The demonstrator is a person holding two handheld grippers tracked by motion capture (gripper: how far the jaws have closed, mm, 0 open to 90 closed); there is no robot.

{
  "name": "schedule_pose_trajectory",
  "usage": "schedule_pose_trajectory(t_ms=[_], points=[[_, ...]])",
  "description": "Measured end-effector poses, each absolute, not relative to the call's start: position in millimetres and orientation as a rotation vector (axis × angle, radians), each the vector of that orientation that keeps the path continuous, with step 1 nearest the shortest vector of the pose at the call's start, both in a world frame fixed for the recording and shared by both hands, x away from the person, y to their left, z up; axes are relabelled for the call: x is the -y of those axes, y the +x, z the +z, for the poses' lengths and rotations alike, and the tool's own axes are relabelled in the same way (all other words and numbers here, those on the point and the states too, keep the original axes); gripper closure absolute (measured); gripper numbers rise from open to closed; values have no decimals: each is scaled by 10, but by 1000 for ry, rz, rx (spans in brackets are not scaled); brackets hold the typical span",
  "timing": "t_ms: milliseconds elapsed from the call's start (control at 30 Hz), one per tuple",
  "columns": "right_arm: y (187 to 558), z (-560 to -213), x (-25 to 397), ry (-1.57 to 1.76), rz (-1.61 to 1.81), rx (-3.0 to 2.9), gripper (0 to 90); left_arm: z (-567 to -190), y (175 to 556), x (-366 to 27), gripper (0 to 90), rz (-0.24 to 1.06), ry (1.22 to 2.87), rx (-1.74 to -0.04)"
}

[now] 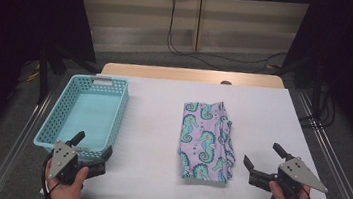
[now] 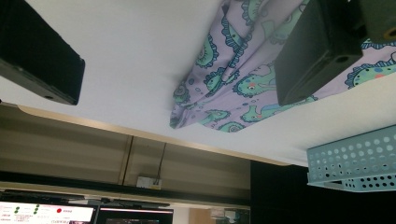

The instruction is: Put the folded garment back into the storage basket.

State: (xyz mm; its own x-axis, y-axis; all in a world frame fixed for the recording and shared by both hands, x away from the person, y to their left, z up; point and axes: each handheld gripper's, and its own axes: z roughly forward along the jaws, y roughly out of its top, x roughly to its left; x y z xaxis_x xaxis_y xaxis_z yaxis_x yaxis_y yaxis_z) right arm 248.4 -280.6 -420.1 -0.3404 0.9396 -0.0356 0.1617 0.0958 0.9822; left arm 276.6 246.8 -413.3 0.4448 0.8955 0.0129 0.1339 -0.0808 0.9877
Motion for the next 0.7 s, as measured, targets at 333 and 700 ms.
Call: schedule_pose_trajectory(t_ms=[333,700], points=[[2495,-4219,2802,1089,1318,-1658,15,-4128,2774,-2436,17,808,1568,-937],[2509,-4256,2752,1055,1352,-1763,9,-4105,2783,-2313,28,753,1644,-882]])
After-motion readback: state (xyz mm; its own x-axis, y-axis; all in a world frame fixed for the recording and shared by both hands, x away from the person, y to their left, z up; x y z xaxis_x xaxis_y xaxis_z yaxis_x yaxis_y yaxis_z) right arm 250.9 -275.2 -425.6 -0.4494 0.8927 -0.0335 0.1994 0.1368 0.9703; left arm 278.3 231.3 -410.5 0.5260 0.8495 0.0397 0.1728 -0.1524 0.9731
